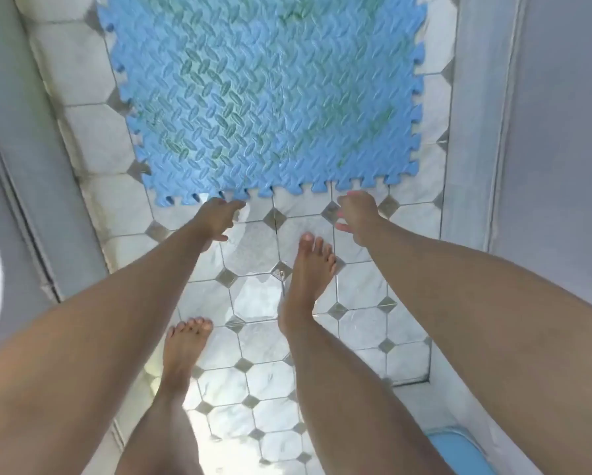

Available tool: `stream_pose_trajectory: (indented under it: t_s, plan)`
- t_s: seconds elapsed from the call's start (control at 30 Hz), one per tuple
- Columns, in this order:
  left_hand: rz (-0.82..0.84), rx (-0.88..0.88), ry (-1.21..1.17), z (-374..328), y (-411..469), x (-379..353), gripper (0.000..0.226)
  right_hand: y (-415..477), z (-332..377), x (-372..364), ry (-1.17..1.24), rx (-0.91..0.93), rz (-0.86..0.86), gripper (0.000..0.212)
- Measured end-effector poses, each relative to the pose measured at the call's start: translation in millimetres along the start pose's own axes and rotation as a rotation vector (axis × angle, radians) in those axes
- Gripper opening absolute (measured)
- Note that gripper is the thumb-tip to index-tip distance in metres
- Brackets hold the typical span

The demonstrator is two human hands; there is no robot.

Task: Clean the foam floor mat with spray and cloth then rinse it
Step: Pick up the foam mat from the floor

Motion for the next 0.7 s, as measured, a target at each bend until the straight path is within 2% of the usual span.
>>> stream_pose_trajectory:
  t_s: [0.1,0.17,0.3,0.4,0.53,0.6,0.63,0.7]
  plan:
    - [0.018,0.023,-0.077,1,17,-15,0.049,13,-3,-5,0.042,-0.004,-0.068,0.058]
    - [0.057,0.022,-0.132,1,24,-25,0.064,17,-1,-10,0.049,-0.006,-0.077,0.063]
    - [0.054,0.021,-0.176,-3,33,-26,0.066,22,4,-13,-0.007,-0.028,-0.084,0.063]
    - [-0.02,0.017,-0.196,-6,28,-29,0.069,18,3,-10,0.118,-0.068,-0.091,0.048]
    - [-0.1,0.046,-0.456,-5,5,-27,0.056,2,8,-1,0.317,-0.1,-0.151,0.047]
    - [-0.125,0.056,-0.635,-4,-16,-21,0.022,-14,14,4,0.485,-0.104,-0.132,0.042]
    - [-0.131,0.067,-0.73,-4,-30,-19,0.009,-26,19,6,0.564,-0.098,-0.105,0.035]
    - [-0.119,0.088,-0.882,-6,-67,-17,0.009,-55,29,13,0.766,-0.127,-0.127,0.015]
Point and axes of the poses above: each hand's wrist, its own y-axis towards the middle knuckle, its own x-axis out of the back of the hand, z = x × y, the point moved 6 cm from there along y, towards the middle knuckle, and after that the axes turned 7 degrees about x, right-handed, at the moved point
